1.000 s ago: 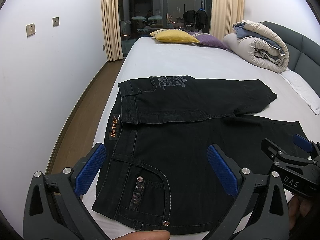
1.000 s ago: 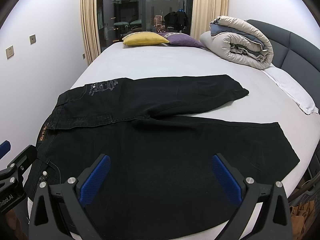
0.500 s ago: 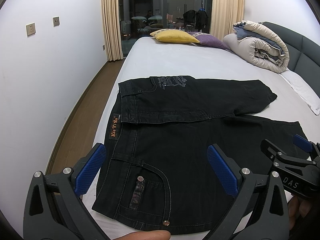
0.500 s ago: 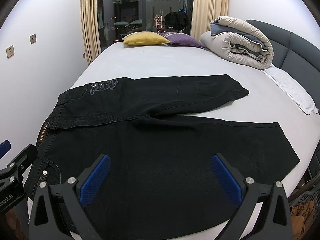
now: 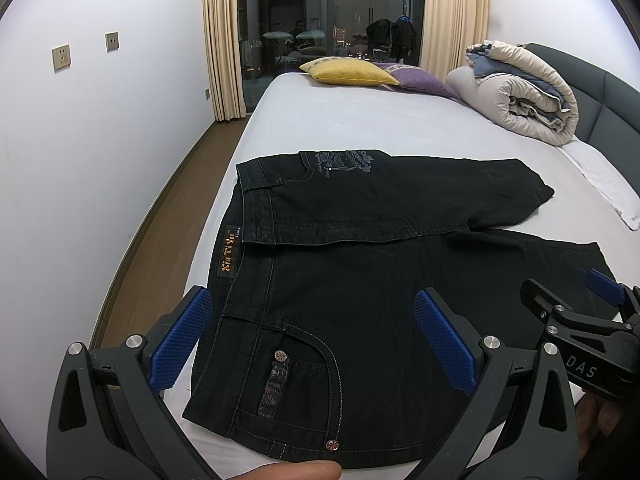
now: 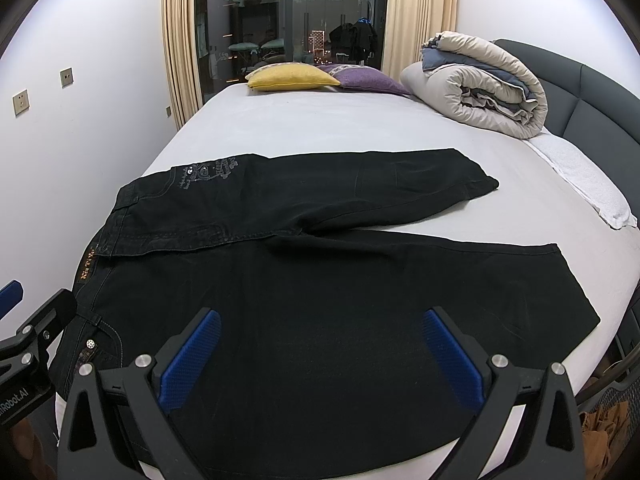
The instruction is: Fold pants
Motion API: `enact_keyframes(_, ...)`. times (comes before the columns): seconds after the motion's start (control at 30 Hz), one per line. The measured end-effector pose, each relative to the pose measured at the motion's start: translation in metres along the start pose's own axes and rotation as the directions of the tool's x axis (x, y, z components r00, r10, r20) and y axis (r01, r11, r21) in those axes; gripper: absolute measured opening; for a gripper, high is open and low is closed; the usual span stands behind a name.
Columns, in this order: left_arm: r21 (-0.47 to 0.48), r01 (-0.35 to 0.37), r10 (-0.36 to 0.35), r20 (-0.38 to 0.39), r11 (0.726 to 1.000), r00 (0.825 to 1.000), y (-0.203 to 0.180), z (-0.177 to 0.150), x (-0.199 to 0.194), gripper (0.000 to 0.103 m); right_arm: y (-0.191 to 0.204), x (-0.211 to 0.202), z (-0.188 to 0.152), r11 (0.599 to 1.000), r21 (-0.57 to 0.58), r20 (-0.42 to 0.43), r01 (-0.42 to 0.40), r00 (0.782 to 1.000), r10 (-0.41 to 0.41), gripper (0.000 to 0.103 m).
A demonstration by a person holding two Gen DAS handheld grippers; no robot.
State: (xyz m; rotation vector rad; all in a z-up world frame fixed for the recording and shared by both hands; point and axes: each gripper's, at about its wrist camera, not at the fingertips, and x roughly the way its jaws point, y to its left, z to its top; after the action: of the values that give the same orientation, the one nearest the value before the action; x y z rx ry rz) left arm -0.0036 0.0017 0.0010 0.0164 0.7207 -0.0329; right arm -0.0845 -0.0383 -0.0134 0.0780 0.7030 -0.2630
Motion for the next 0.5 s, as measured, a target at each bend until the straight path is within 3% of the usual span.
enact_keyframes(0.3,-0.007,0.007,-0.007,-0.005,1.0,1.0,-0.0007,-0.002,-0.0009,0.103,0.0009,-0.0006,-0.0002,1.0,-0.001,0.0,-0.001,1.0,0.001,0.103)
enact_keyframes(0.5,-0.043,0.075,-0.076,-0.043,0.996,0.996,0.0044,-0.0034,0.0009,0.103,0.0035,0.0013,-0.0006,1.0,-0.005,-0.004,-0.008,1.0,0.008,0.103)
